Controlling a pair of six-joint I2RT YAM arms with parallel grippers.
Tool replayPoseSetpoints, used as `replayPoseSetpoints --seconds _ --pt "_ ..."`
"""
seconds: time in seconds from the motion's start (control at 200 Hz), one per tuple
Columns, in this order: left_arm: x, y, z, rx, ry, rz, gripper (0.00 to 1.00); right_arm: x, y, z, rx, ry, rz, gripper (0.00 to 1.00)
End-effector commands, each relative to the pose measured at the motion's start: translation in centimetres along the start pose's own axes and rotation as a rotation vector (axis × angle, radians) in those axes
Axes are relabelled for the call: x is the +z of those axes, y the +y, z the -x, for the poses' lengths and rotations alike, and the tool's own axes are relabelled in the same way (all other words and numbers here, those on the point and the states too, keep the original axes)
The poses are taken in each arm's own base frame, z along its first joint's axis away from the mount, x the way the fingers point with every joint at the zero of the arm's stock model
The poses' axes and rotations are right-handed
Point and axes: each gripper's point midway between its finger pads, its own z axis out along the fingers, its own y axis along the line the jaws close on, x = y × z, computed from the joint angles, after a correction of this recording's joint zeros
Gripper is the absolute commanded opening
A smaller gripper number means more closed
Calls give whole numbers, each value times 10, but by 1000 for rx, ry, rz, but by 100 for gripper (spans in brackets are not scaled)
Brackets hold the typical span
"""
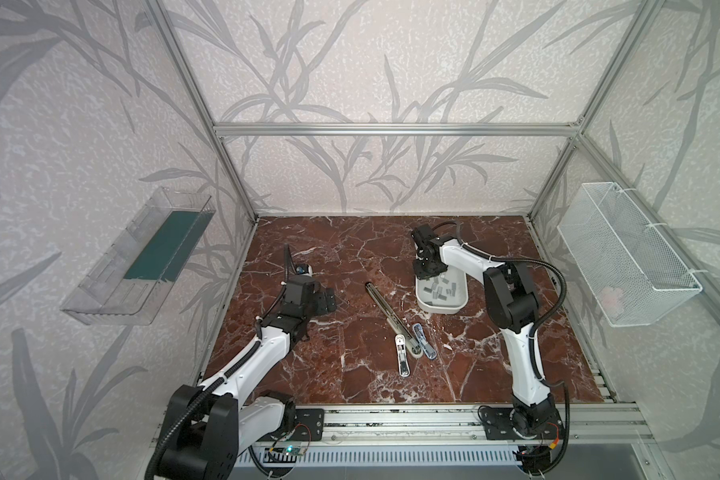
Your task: Load the staples into the stapler
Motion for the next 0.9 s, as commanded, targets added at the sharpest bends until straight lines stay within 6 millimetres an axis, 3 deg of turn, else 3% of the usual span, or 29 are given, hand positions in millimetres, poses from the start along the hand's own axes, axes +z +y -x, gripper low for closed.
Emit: replayPoseSetpoints --seconds 0.0,0.245,0.515,0.695,0.775,0.895 --pt "-2 -2 9 -10 -30 -15 99 3 -2 -20 18 66 2 12" --pt "-1 -2 7 -15 -26 -19 99 -29 -8 -11 28 7 -13 9" --pt "-4 -6 6 -55 -19 -44 99 -91 -8 -9 19 -91 -50 9" --pt "-11 6 0 -141 9 25 99 -128 10 -32 10 -136 -23 8" --pt "-16 21 -10 -190 52 106 99 -145 28 -49 -2 -164 -1 8" --pt "-22 24 -26 -229 58 89 99 -169 60 -81 -18 -206 47 8"
